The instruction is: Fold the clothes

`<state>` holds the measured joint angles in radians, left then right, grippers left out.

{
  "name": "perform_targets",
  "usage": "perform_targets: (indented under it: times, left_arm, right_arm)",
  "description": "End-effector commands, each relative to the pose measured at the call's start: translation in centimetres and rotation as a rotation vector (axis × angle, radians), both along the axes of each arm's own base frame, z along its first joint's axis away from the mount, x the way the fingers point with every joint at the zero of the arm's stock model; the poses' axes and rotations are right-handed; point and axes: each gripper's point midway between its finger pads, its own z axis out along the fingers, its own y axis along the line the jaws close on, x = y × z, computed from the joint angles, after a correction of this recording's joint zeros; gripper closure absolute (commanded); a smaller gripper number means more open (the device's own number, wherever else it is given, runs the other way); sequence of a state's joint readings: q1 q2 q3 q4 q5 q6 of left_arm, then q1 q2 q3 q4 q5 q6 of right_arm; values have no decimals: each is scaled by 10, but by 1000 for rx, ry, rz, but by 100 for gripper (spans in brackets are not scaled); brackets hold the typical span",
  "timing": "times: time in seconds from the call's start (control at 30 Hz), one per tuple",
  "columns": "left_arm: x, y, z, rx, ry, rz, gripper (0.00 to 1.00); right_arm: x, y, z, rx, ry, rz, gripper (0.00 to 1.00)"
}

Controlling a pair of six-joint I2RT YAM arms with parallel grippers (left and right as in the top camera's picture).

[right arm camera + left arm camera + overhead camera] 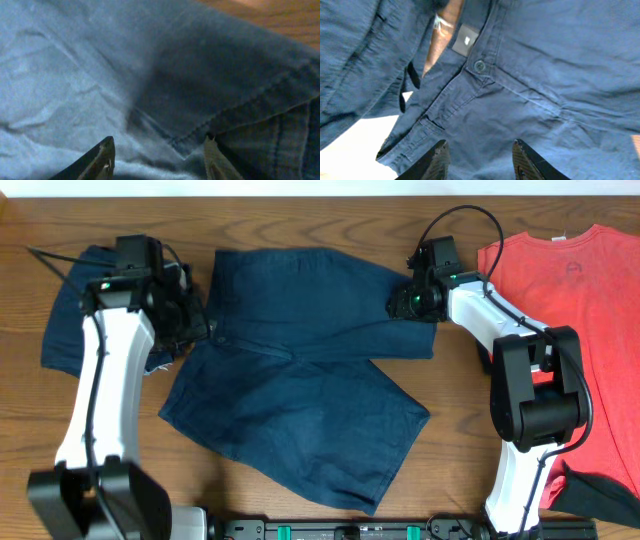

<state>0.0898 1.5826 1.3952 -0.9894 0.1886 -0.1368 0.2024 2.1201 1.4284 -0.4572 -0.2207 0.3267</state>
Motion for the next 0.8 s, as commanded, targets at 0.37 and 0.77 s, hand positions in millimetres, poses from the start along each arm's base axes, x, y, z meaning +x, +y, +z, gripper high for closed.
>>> perform_targets:
  times: [0.37,0.77]
  left_arm:
    - [-4,-1,12,-5,-34,-6,56]
    - [-10,-1,10,-5,-9,-10,55]
  right_arm:
    - [81,-17,54,90,-351,-136,99]
    - [24,-21,20,128,-75,-16,63]
